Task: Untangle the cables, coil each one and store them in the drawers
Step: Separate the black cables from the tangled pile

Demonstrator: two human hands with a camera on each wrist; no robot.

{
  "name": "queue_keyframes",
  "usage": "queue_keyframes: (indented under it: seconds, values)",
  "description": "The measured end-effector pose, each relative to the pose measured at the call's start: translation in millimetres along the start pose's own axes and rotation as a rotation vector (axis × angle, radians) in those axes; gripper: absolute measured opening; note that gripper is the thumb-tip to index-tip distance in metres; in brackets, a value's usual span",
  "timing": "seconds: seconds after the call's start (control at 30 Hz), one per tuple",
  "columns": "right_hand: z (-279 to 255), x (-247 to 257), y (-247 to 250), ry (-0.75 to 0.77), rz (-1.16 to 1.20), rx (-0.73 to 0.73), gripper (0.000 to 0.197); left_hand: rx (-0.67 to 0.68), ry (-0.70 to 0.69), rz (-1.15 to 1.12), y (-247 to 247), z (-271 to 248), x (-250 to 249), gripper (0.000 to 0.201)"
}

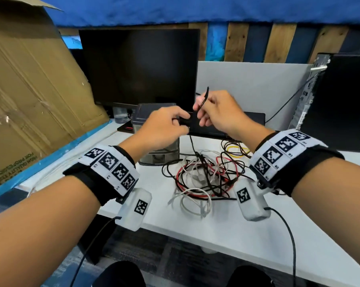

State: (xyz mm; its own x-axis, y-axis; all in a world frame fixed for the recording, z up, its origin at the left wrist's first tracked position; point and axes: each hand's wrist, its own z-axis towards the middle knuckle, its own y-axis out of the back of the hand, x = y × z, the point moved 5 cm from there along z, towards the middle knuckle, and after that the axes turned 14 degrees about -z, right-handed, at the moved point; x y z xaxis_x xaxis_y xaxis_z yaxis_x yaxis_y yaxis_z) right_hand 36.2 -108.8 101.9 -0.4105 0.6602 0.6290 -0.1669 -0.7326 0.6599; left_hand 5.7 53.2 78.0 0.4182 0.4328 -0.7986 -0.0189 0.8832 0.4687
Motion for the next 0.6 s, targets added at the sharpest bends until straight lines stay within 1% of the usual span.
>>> queue_keyframes:
  seconds: [0.07,0.17,0.23,0.27,0.33,0.37,0.43,0.47,0.5,0.53,0.57,0.6]
  values:
    - [1.9,16.2,10.5,0.034,0.045,-0.066,0.029,0.058,0.011,0.008,-14.4,0.5,2.5,0.026]
    - [-1.0,41.5,21.2,0.084,0.116,-0.118,0.031,0.043,0.015,-0.059,-26.0,7.7,4.3,0.014]
    - [-2.7,55.6,29.4,0.126,0.201,-0.173,0.029,0.047,0.058,-0.05,-29.0,10.4,7.9,0.027]
    - [-3.0,60.8,35.8,0.154,0.221,-0.213,0.027,0.07,0.08,-0.033,-31.6,10.7,10.0,0.032]
    - [-2.9,65.0,45.5,0.208,0.194,-0.273,0.022,0.112,0.111,-0.031,-34.8,8.6,13.9,0.038]
    - [-2.7,62.5,46.5,0.222,0.173,-0.277,0.021,0.112,0.122,-0.036,-34.4,8.1,15.9,0.04]
    - [-1.4,46.1,38.5,0.174,0.14,-0.235,0.026,0.079,0.126,-0.052,-29.5,8.0,16.4,0.042]
    - [-0.9,33.6,31.8,0.125,0.103,-0.204,0.03,0.05,0.12,-0.069,-25.6,9.2,15.3,0.043]
    - [-1.2,20.6,22.3,0.067,0.065,-0.143,0.032,0.018,0.111,-0.096,-20.6,10.1,13.6,0.043]
    - [-3.5,7.5,10.8,0.008,0.039,-0.044,0.03,-0.009,0.095,-0.129,-16.5,10.4,10.0,0.042]
    - [-8.7,-3.4,-2.5,-0.036,0.018,0.088,0.024,-0.031,0.071,-0.162,-12.9,10.8,5.7,0.041]
    - [-16.2,-12.3,-16.1,-0.045,-0.034,0.226,0.016,-0.048,0.04,-0.206,-10.2,10.1,-0.5,0.04]
